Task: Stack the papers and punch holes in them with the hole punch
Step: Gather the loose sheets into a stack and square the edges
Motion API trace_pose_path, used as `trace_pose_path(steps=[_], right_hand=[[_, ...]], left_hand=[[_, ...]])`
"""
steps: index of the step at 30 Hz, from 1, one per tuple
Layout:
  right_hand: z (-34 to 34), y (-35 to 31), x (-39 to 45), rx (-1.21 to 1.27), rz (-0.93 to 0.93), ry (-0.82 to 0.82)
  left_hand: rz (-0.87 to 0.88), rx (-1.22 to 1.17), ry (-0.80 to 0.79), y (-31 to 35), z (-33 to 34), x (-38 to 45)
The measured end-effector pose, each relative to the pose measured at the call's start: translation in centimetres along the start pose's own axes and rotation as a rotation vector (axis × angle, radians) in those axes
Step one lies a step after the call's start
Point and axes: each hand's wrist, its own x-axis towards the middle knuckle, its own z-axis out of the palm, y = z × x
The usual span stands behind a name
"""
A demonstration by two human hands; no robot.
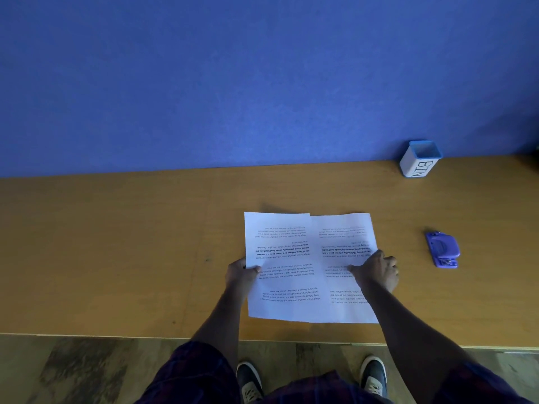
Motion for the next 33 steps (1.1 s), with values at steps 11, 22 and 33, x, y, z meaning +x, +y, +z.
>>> trace_pose_path(steps=[11,22,33], right_hand=[[1.5,0.0,-0.6,0.164,-0.049,-0.093],[1.4,-0.6,-1.0,0.539,-0.178,-0.237],[1.6,0.0,0.2,0.733,-0.08,-0.341]], left_hand=[[0.051,-0.018,-0.028,-0.1,0.8,-0.4],[0.047,-0.043,-0.044,-0.5,0.9,-0.9],[0.036,-0.074,-0.087,-0.4,0.8,-0.8]])
